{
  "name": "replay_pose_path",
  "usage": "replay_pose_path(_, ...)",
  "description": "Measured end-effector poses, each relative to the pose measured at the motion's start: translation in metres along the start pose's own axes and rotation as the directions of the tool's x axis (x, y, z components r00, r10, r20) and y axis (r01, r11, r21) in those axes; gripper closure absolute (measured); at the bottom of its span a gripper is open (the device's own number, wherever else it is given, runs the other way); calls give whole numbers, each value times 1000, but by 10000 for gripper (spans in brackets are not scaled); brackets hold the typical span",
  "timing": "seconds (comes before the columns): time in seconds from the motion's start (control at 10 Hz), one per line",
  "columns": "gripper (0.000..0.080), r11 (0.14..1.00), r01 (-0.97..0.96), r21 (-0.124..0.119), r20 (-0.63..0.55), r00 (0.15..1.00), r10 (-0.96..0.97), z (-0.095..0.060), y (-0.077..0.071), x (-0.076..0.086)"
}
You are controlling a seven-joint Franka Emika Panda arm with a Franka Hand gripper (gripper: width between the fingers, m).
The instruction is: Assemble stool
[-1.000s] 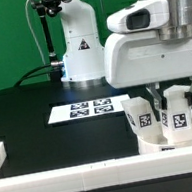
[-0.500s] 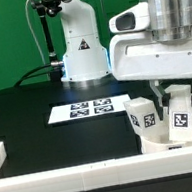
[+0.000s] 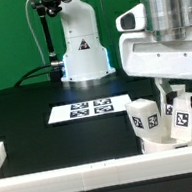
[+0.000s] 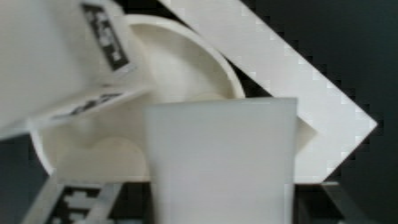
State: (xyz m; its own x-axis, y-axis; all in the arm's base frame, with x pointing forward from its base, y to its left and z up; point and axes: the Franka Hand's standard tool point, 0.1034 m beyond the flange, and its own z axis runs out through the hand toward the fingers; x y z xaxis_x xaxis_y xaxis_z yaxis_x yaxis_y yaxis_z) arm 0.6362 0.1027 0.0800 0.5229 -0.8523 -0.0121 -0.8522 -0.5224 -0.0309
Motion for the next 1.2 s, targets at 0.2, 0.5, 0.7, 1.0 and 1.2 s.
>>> replay_pose_path(0.2, 463, 993, -122, 2, 4, 993, 122, 0, 0, -1)
replay_pose_path(0.5, 463, 959, -282, 7, 13, 959, 282, 0, -2, -3)
replay_pose_path(0.7, 463, 862, -505, 40, 37, 863, 504, 1, -7, -6)
replay_pose_path(1.0, 463, 679, -730, 78, 85, 684, 725, 1, -7, -8)
replay_pose_path(1.2, 463, 570, -818, 79, 113, 575, 810, 1, -6, -6)
